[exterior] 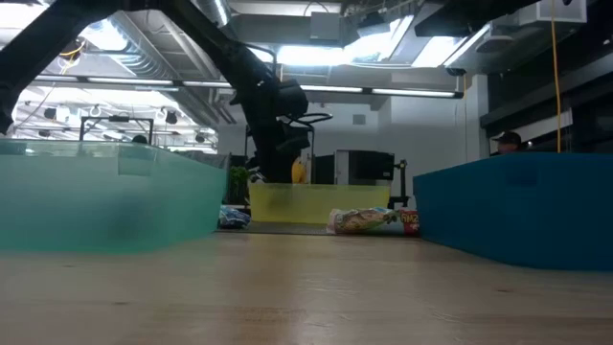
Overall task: Pick and place Granola Bars by type
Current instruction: Put the blue granola bar into the yellow bin
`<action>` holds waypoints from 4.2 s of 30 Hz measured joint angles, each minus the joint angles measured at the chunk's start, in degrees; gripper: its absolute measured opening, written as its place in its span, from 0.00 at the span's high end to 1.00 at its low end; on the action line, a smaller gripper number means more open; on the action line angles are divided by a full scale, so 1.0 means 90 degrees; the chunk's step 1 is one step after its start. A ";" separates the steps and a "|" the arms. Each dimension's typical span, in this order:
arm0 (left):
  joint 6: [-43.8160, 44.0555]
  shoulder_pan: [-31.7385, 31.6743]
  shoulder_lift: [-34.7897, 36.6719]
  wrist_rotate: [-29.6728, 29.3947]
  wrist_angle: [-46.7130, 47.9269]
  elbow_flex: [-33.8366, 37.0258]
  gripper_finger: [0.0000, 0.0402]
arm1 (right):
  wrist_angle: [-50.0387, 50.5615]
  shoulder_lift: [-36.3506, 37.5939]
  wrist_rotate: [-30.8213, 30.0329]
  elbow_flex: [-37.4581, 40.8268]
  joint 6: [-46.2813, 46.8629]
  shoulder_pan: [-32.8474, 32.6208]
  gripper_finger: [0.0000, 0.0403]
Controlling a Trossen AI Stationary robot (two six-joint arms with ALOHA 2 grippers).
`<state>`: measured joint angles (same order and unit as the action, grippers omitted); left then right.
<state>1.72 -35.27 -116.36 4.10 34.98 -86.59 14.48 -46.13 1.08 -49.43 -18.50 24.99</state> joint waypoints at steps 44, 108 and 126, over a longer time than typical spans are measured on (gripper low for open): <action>-0.0920 0.0609 0.1538 0.0047 0.1820 -0.2446 0.81 | 0.0184 -0.0002 0.0000 0.0000 -0.0002 0.0002 0.64; -0.4674 0.2756 0.2711 -0.0396 0.1567 0.2227 0.62 | 0.0529 0.0000 0.0007 0.0000 0.0695 0.0001 0.64; -0.5480 0.2526 0.2084 -0.0798 -0.0270 0.3368 0.40 | 0.0571 0.0000 0.0007 0.0000 0.0696 0.0002 0.64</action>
<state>-47.61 -12.53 -97.60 -3.08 32.55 -56.27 19.62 -46.13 1.14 -49.43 -12.23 25.02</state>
